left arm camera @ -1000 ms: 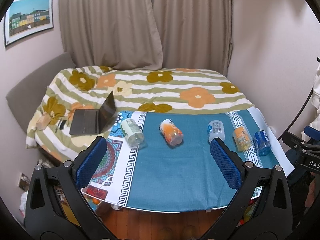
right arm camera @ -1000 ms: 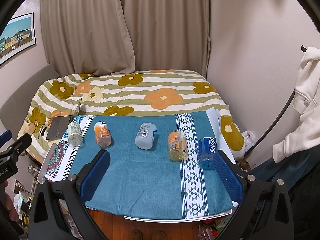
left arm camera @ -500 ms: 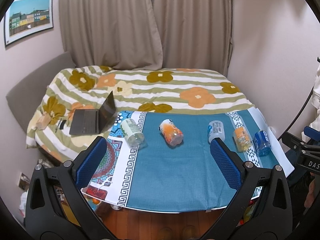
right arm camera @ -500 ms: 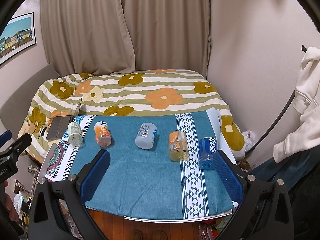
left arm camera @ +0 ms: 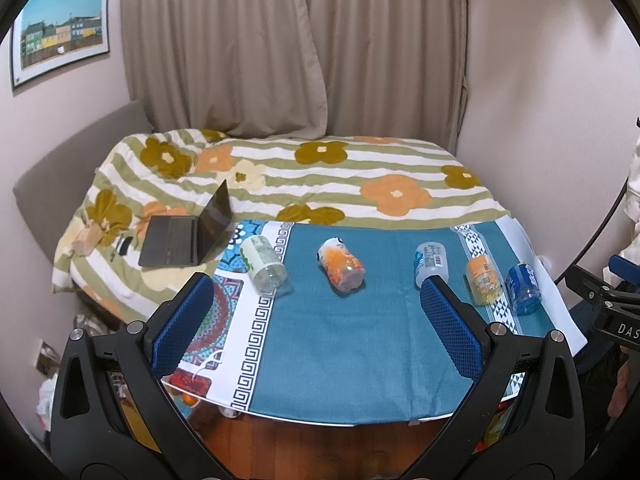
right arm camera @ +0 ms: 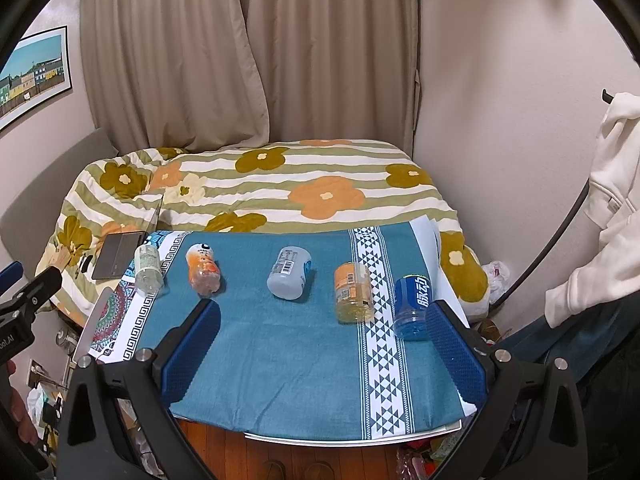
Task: Flip cup upright
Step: 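Move the right tool down to the lying clear green-dot cup and grasp it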
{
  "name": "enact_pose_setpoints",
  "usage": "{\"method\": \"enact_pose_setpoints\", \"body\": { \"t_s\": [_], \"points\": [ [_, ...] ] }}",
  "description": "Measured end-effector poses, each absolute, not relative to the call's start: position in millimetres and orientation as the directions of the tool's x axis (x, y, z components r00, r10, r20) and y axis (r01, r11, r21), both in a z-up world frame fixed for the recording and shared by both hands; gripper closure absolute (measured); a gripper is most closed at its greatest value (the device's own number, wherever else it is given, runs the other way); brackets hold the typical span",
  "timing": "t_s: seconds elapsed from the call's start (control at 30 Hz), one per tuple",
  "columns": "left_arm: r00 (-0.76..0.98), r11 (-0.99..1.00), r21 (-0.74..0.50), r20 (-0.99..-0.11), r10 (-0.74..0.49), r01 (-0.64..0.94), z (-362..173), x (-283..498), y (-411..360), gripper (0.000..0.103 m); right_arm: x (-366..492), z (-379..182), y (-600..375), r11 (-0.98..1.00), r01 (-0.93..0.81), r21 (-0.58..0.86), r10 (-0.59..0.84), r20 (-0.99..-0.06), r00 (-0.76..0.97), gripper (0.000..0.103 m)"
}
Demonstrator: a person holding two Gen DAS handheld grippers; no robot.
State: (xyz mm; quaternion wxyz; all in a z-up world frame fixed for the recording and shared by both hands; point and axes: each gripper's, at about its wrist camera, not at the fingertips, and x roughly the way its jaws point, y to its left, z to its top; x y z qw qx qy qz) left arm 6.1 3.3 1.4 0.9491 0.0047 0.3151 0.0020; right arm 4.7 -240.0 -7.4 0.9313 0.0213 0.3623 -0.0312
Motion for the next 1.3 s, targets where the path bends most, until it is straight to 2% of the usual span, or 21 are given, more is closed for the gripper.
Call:
{"method": "enact_pose_setpoints", "body": {
  "t_s": [0.2,0.47,0.7,0.9,1.07,1.3],
  "points": [
    [0.782,0.998,0.005,-0.622,0.049,-0.058,1,12,2,0.000,11,-7,-247,0.999,0.041,0.029,-0.010,-0.679,0.734,0.001],
    [0.746,0.983,0.020,-0.649,0.151,-0.182,-7,25,10,0.000,34,-20,-265,0.993,-0.039,0.115,0.108,-0.686,0.720,0.001],
    [0.699,0.975,0.002,-0.696,0.161,-0.223,-27,58,34,0.000,66,-43,-253,0.981,-0.139,0.132,0.192,-0.713,0.675,0.001],
    [0.659,0.975,-0.031,-0.742,0.124,-0.218,-49,106,61,0.000,89,-53,-232,0.982,-0.168,0.089,0.181,-0.702,0.689,0.001],
    [0.599,0.970,-0.065,-0.796,0.091,-0.233,-77,155,88,0.000,119,-65,-211,0.983,-0.161,0.091,0.175,-0.735,0.655,0.001],
    [0.496,0.969,-0.104,-0.868,0.022,-0.225,-120,218,115,0.000,163,-91,-184,0.993,-0.116,0.015,0.080,-0.816,0.573,0.001]
  ]
}}
